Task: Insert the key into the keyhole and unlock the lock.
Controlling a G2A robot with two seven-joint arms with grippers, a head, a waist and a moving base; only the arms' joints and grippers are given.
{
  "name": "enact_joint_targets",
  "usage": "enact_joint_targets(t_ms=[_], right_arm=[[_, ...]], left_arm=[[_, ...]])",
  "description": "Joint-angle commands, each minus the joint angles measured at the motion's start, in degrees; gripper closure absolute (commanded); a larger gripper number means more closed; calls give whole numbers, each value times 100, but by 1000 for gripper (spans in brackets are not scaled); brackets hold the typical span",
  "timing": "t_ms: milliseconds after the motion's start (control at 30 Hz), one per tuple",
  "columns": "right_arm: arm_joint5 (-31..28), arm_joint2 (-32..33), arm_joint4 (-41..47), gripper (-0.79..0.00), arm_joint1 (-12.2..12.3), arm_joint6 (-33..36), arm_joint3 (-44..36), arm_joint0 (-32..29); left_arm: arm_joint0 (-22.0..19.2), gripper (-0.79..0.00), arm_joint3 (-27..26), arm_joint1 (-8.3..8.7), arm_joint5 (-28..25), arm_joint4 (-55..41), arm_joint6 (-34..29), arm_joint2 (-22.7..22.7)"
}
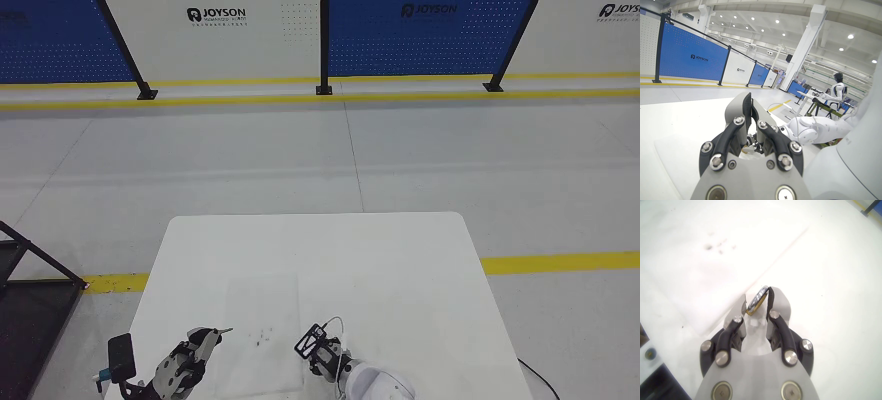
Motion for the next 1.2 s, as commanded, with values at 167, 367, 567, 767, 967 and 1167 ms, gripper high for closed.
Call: enact_joint_targets(t_ms=[167, 367, 567, 767, 967, 1167], right_arm=[[-9, 44, 67, 0, 4, -195, -69, -3], [114, 585, 388, 0, 112, -798, -711, -276], [-285, 1498, 1286, 0, 263, -1769, -1595, -711], [-1161, 1910, 1908, 0, 355, -2485, -1987, -1005], [-1662, 2005, 1908, 0, 408, -2539, -2257, -1081], [-1662, 2005, 1908, 0, 408, -2539, -2257, -1081]], left_arm=[[0, 0, 0, 0, 0, 0, 0, 0], [-57, 0, -14, -5, 93, -80, -85, 44], [-144, 0, -171, 0, -193, -725, -425, 232], [-195, 0, -513, 58, -273, -1357, -810, 597], [-334, 0, -568, 153, -273, -1736, -1177, 941], [-334, 0, -568, 153, -273, -1736, -1177, 941]])
